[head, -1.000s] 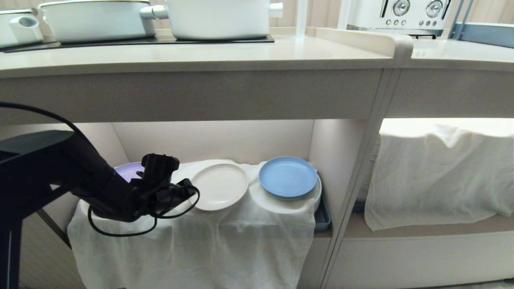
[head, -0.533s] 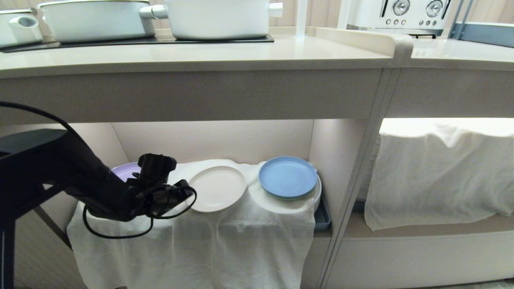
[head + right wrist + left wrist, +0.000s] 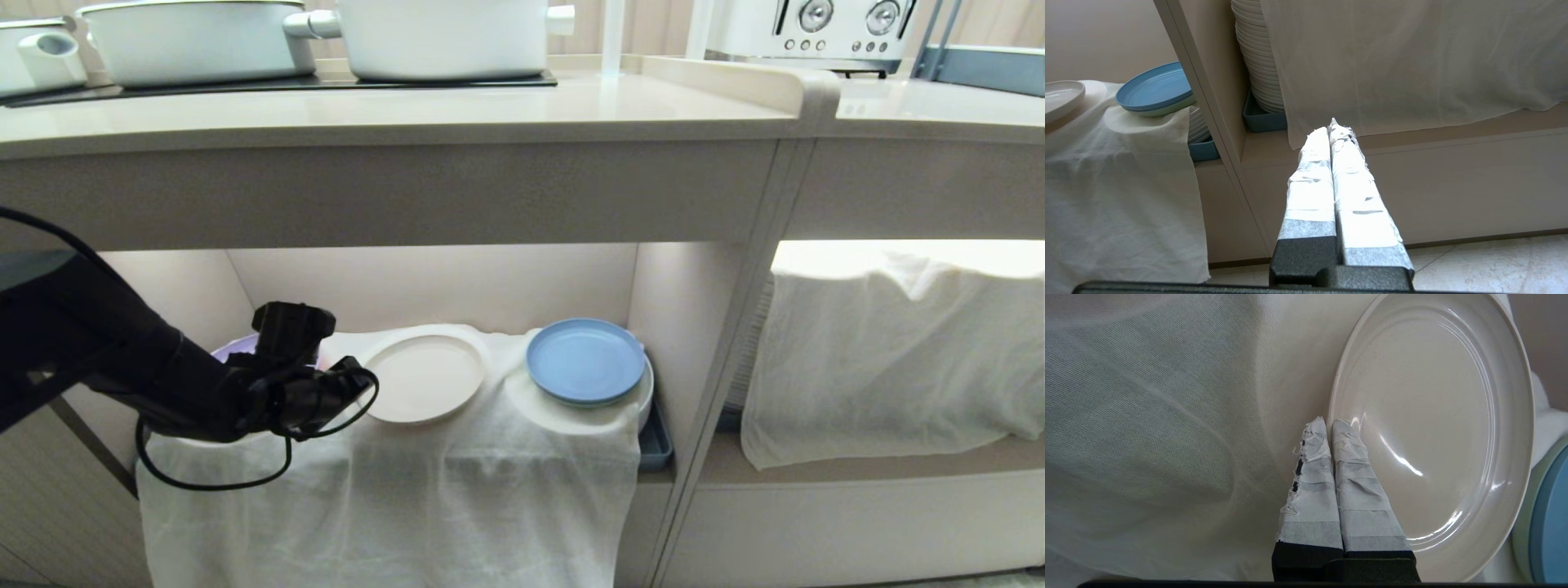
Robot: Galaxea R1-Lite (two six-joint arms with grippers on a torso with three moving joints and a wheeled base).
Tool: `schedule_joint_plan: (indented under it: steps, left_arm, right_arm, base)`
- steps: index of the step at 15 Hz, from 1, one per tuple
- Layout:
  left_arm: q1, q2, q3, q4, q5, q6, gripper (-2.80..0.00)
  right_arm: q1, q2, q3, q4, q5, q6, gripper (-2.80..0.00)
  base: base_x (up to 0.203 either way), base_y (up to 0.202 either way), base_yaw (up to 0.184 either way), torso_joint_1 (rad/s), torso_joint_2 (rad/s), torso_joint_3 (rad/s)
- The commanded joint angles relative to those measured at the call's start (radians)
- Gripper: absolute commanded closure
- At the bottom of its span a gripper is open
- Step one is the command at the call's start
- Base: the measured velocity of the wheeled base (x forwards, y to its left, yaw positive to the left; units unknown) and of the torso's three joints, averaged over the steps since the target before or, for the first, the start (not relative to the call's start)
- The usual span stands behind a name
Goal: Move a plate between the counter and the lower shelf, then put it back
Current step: Pick up the plate in the cupboard
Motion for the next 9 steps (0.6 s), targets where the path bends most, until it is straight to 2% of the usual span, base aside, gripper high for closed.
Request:
schedule_joint_plan:
  steps: [1, 3, 9]
  left_arm:
    - [0.009, -0.016, 0.0, -0.004, 0.001, -0.019, 0.0]
    - [0.013, -0.028, 0.004, 0.0, -0.001, -0.039, 0.0]
    - [0.012, -0.105, 0.09, 0.007, -0.006, -0.038, 0.0]
  right_arm:
    - [0.0, 0.001, 0.0, 0.0, 0.0, 0.0, 0.0]
    - [0.0, 0.001, 0.0, 0.0, 0.0, 0.0, 0.0]
    - [0.0, 0.001, 0.0, 0.0, 0.0, 0.0, 0.0]
  base:
    - [0.0, 0.0, 0.0, 0.0, 0.0, 0.0]
    - [0.0, 0.0, 0.0, 0.0, 0.0, 0.0]
    - [0.0, 0.0, 0.0, 0.0, 0.0, 0.0]
